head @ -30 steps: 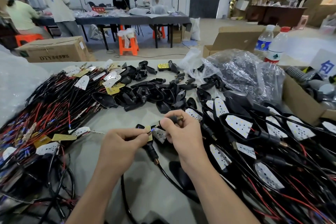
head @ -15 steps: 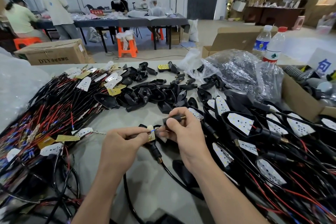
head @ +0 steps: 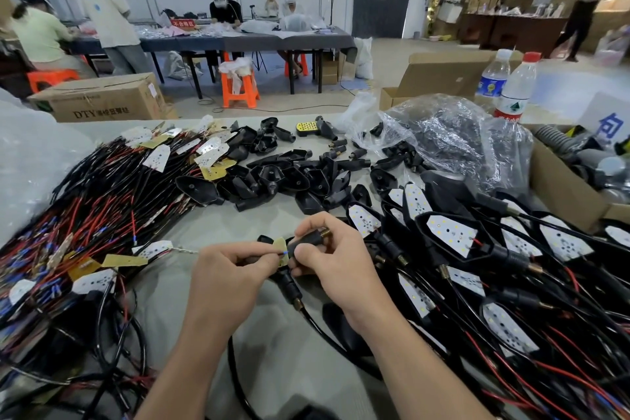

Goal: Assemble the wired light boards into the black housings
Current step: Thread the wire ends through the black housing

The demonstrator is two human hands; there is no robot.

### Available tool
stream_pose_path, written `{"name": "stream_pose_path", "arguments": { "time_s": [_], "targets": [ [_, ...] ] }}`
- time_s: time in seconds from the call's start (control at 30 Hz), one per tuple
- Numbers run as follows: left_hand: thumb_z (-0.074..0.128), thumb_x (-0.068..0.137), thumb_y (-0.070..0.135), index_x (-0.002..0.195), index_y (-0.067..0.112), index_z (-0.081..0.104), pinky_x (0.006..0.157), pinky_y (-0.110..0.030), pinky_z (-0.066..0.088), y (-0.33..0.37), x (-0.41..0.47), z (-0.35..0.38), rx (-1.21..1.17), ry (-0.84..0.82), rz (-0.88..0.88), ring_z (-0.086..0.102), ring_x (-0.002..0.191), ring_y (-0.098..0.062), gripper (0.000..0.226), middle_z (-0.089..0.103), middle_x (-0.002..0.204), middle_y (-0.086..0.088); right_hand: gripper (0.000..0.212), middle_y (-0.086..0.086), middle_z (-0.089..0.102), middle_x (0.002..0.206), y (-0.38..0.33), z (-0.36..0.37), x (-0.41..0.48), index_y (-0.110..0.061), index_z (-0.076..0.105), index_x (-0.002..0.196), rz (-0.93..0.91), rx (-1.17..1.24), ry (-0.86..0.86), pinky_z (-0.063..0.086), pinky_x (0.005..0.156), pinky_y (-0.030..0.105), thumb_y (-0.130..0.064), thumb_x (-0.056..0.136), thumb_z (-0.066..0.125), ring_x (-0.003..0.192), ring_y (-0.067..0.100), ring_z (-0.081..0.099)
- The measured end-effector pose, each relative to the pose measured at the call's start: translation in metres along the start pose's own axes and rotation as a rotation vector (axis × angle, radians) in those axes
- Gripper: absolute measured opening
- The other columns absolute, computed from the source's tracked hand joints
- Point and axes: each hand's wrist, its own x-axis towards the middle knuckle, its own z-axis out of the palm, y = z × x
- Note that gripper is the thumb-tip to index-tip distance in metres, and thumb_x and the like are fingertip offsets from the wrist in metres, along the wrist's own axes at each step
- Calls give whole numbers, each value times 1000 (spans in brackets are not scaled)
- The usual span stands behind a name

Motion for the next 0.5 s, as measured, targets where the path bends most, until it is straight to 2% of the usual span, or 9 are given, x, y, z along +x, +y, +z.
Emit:
{"name": "stream_pose_path", "arguments": {
  "time_s": [0.07,0.1,0.13,0.2,0.27,0.33,0.4,0.47,0.5],
  "targets": [
    [80,80,7,72,42,81,62,-39,54,0,-1,3,-5,-32,-7,69,65,-23,36,75,66,-2,23,4,70,81,2,0,0,-21,66,93,-6,-33,14,62,71,39,-2,81,64,69,18,66],
    [80,80,8,74,40,82,65,-40,56,-1,-2,5,-14,-26,-17,71,68,-25,32,75,67,-1,26,2,70,81,3,1,0,-22,64,97,0,-18,20,62,70,38,-2,81,65,69,17,66],
    [82,79,10,78,36,83,65,-38,55,-2,-2,7,-33,-8,-30,73,69,-21,27,76,68,0,29,2,70,81,4,1,0,-22,62,101,11,18,29,60,68,34,-1,81,67,69,17,65],
    [87,77,13,88,29,82,64,-25,54,-4,-1,9,-81,18,-66,75,69,-9,20,78,71,5,33,4,70,78,5,1,1,-16,57,106,36,112,52,58,67,29,-1,80,70,66,17,63],
    [90,75,15,92,27,80,70,-18,56,-3,0,9,-119,3,-71,76,76,-6,23,79,78,8,29,7,68,74,4,0,2,-13,57,101,38,167,80,57,65,30,-5,78,72,65,19,63],
    [92,72,18,93,32,80,81,-21,56,-3,1,6,-86,-2,-30,75,89,-3,28,79,90,15,22,7,68,71,4,0,2,-13,60,96,22,178,101,56,63,28,-8,79,73,63,19,63],
    [92,71,22,91,43,80,94,-24,47,-1,3,-2,9,-7,6,65,107,7,31,74,108,27,19,6,68,71,4,0,2,-13,62,94,9,188,112,55,60,27,-8,81,74,63,18,64],
    [90,72,15,83,40,82,96,-20,44,-1,5,-11,-7,-59,-22,60,112,12,28,69,117,28,17,6,68,72,4,1,2,-17,64,91,13,195,118,55,60,27,-11,79,75,63,18,65],
    [88,74,9,79,34,84,92,-18,46,-4,7,-14,-47,-96,-57,64,108,10,26,73,114,23,17,6,68,72,4,1,2,-21,65,88,17,197,119,55,60,27,-13,78,75,63,19,65]
  ]
}}
